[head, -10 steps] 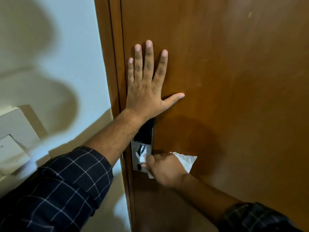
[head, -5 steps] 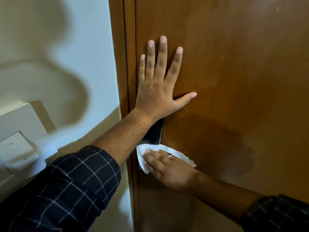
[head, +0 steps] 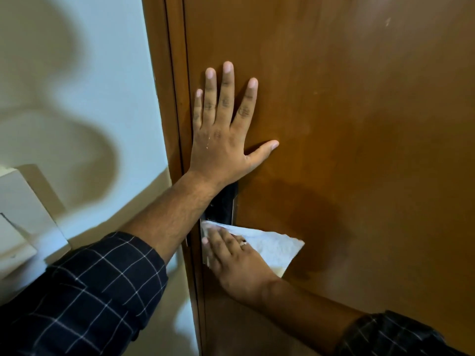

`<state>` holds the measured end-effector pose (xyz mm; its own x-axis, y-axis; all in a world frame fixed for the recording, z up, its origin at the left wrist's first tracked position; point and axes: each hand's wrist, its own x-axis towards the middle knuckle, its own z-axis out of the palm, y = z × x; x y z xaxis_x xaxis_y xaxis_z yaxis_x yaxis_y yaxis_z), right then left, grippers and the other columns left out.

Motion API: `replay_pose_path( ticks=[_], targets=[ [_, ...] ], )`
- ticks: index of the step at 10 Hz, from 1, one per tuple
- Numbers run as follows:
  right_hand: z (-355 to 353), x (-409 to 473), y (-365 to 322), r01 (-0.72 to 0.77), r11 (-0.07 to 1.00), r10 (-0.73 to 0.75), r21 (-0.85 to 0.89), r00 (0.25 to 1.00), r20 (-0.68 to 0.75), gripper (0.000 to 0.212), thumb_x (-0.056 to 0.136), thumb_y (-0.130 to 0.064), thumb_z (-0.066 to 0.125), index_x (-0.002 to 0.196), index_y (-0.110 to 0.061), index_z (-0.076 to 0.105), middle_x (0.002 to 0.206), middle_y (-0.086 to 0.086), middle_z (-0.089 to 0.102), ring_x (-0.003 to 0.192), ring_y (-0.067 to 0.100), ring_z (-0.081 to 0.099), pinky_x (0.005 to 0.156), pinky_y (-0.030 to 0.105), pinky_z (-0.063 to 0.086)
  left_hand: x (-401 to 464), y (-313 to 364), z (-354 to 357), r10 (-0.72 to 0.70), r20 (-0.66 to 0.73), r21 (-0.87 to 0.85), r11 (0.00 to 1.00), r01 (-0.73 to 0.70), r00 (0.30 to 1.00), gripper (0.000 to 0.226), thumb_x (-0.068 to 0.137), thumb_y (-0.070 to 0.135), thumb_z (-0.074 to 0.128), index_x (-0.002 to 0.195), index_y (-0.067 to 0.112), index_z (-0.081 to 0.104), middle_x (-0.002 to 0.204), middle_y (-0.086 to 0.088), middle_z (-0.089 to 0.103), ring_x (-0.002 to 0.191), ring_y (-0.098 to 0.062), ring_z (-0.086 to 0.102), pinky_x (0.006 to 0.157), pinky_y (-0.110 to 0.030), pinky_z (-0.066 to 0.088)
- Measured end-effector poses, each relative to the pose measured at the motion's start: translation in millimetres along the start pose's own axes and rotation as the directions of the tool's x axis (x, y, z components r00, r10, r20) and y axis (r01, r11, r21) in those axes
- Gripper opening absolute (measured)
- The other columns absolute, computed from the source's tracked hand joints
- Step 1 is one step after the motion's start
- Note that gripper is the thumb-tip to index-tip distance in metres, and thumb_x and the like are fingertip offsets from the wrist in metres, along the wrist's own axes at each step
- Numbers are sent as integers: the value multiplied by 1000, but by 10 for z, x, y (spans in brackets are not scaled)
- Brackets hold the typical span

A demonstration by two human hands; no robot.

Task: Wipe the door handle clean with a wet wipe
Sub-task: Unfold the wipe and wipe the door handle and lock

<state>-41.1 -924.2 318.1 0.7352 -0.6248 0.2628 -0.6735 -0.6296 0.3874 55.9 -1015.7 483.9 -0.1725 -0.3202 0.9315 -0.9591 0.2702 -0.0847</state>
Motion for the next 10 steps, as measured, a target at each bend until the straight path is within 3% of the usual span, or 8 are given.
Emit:
replay_pose_path(
  ticks=[2,3,4,6,7,8,9,10],
  targets=[
    [72,-535,514,169,978,-142,126,970,-196,44,88,-16,56,130,-1,56,126,22,63,116,34,61,98,43,49,-2,10,-11,-3,1,0,1000,3,1000,94,84,80,41,153,18,24,159,-24,25,148,-44,17,121,-58,12],
    [-50,-496,541,136,939,-64,316,972,-226,33,96,-33,53,111,-7,67,102,9,74,93,24,68,86,35,53,5,22,-13,-4,-3,11,1000,4,1000,94,84,80,41,153,18,23,160,-24,25,149,-44,17,121,-58,11],
    [-147,-282,353,-81,883,142,463,985,-99,35,100,-44,42,94,-19,66,80,1,70,66,18,63,65,32,51,0,21,-12,-9,6,20,1000,9,1000,94,84,80,40,153,18,22,160,-24,24,149,-43,16,121,-58,11],
    [-178,326,-55,-371,860,304,351,924,231,30,100,-26,45,125,-16,57,108,12,67,93,31,67,69,38,50,3,21,-18,-7,11,25,1000,6,1000,94,84,80,40,153,18,23,160,-24,24,149,-44,17,121,-58,13],
    [-155,554,-103,-619,688,515,379,784,346,52,100,-50,32,104,-9,64,97,13,70,88,29,67,67,35,46,-2,26,-17,-5,8,26,1000,4,1000,95,84,80,40,153,17,24,160,-24,25,149,-44,17,121,-59,15],
    [-163,520,-110,-537,755,505,376,842,189,45,100,-45,38,102,-8,65,90,14,70,79,30,69,59,35,43,3,19,-15,-4,2,22,1000,4,1000,95,84,80,40,153,17,24,159,-25,25,148,-45,18,120,-60,16],
    [-169,224,7,-285,906,296,314,955,14,24,98,-32,50,98,-11,62,78,12,71,61,30,67,51,33,38,5,15,-19,-3,1,19,1000,3,1000,94,84,79,40,153,18,24,159,-25,25,148,-45,18,120,-60,16],
    [-74,-128,317,-109,953,92,283,993,71,21,98,-28,46,112,-13,54,98,12,70,83,31,66,70,38,45,2,2,-12,-1,4,19,1000,1,1000,93,85,79,40,153,18,24,159,-25,25,148,-44,18,121,-59,16]
  ],
)
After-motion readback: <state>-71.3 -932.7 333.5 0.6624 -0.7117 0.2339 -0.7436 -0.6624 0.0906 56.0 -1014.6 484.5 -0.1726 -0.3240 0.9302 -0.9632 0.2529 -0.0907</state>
